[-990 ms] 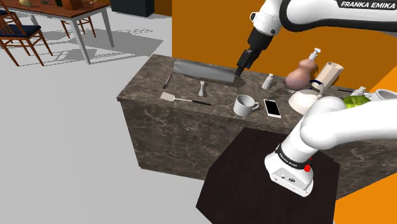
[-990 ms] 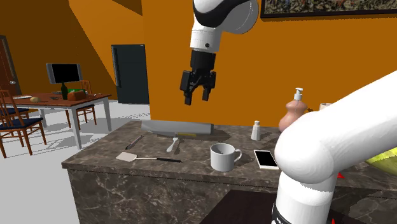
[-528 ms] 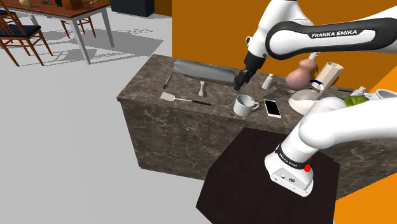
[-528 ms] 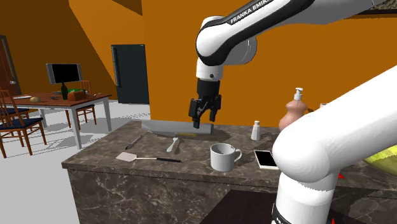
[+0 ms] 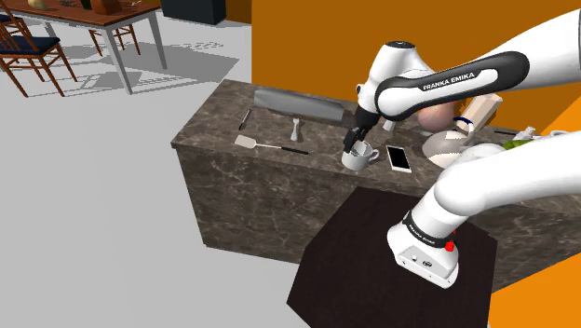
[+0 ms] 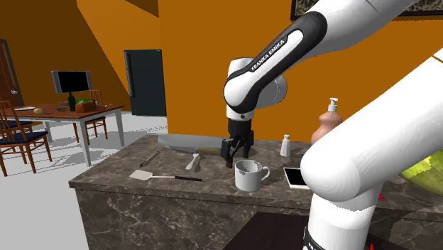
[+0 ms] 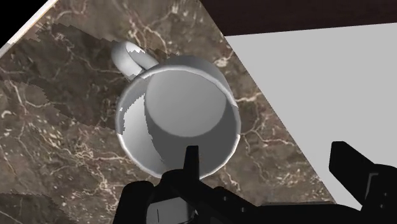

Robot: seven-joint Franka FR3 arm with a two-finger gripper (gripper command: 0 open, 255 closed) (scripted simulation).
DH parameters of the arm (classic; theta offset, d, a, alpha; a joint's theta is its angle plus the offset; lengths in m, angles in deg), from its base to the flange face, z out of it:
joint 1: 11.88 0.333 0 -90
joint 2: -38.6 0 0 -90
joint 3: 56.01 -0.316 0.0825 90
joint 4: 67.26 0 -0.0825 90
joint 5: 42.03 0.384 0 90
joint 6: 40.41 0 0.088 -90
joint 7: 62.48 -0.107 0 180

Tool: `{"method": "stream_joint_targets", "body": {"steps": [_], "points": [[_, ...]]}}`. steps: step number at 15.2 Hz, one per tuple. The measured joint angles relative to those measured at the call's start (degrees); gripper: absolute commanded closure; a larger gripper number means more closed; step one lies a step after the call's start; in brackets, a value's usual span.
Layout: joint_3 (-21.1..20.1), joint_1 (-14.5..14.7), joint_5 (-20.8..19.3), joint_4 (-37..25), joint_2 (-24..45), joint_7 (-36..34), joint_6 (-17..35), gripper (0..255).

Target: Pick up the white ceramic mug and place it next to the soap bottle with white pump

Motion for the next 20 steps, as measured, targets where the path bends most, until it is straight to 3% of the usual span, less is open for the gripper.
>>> {"method": "stream_joint_targets", "body": {"steps": [9,16,17,20], "points": [[0.77,-2.45,-2.39,3.84,9.81,0.25,13.03,0],[0.69,-2.50,-2.50,3.96,11.44,0.07,14.85,0],[0.69,-2.50,-2.50,3.96,11.44,0.07,14.85,255],[0.69,-2.50,-2.50,3.96,11.44,0.07,14.85,255]]}}
